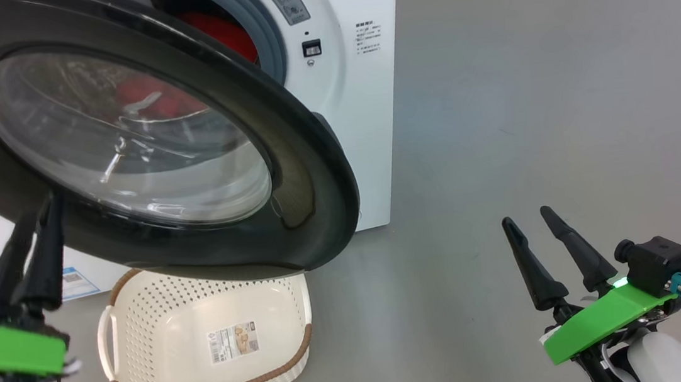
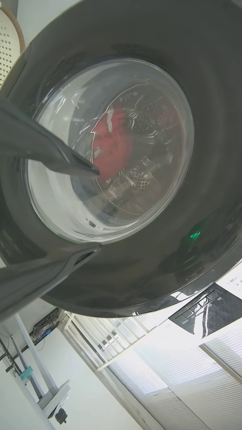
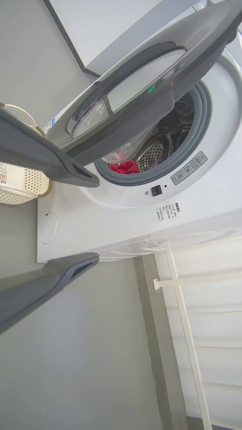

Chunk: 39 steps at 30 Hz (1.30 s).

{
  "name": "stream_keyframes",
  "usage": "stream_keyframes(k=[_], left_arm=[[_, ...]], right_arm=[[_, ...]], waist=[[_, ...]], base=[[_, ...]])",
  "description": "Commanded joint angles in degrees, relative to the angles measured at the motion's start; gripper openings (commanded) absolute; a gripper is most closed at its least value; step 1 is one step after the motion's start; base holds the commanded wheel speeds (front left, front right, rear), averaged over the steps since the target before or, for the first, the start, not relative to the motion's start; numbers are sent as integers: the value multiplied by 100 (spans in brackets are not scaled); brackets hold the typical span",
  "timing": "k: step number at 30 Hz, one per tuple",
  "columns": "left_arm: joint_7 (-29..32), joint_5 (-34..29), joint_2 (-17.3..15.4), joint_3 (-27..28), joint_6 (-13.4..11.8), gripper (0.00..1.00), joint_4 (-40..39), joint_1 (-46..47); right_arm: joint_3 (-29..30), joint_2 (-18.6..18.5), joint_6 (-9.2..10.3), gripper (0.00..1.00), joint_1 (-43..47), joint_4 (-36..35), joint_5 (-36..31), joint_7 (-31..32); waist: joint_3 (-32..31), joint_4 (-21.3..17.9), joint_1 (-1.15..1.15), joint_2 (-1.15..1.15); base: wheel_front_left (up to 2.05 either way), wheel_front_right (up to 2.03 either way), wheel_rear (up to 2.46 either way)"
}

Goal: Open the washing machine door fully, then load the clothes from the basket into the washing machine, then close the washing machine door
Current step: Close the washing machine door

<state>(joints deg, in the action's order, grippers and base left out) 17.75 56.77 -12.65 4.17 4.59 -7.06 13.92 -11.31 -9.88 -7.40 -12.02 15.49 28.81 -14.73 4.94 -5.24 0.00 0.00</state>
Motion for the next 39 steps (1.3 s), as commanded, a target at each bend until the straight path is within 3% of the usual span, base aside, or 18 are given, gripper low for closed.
stream_keyframes(k=[1, 17, 26, 31, 39], left_arm=[[-143, -127, -194, 204, 103, 100, -215, -3], [-1962, -1149, -92, 177, 257, 100, 177, -1181], [-2955, -1808, -52, -110, 277, 100, 674, -1456], [-3218, -2368, -23, -164, 271, 100, 907, -1500], [-3272, -3268, 357, 53, 249, 100, 825, -1575]], right_arm=[[-85, -46, -9, 100, -26, -161, -28, -27], [-18, -54, -9, 100, -65, -199, -36, -27], [44, -56, -9, 100, -60, -208, -41, -27], [63, -67, -9, 100, -46, -217, -47, -27], [93, -86, -9, 100, -35, -235, -52, -27]], waist=[[5, 13, 0, 0], [5, 27, 0, 0], [-14, 28, 0, 0], [-20, 47, 0, 0], [-5, 131, 0, 0]], base=[[0, 0, 0], [0, 0, 0], [0, 0, 0], [0, 0, 0], [0, 0, 0]])
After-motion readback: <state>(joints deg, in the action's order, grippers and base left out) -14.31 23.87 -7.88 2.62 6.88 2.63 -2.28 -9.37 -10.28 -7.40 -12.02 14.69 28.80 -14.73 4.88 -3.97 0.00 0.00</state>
